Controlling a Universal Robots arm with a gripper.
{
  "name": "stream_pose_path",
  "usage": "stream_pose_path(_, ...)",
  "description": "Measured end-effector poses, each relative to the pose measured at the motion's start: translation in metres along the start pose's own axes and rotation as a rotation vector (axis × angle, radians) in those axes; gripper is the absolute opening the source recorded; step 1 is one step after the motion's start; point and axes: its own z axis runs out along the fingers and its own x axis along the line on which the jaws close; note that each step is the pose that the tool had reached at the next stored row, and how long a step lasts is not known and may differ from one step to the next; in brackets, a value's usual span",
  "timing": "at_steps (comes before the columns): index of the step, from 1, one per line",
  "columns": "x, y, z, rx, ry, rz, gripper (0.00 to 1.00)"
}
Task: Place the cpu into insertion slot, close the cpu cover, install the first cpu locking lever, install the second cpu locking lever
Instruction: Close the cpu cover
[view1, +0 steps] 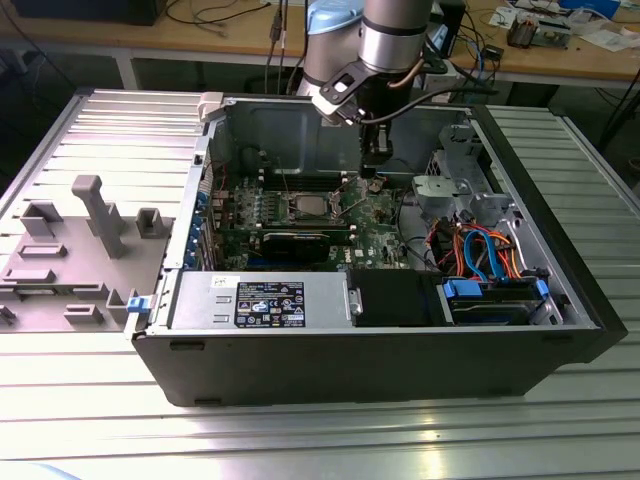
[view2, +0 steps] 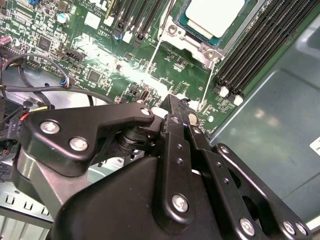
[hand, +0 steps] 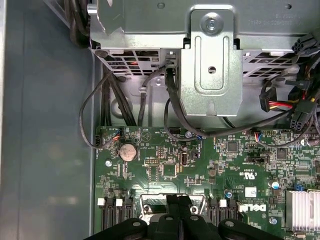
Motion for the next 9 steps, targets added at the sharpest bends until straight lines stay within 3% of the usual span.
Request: stream_pose_path(9, 0.0000, 0.0037, 0.0001, 0.0000, 0.0001, 0.000, 0.11)
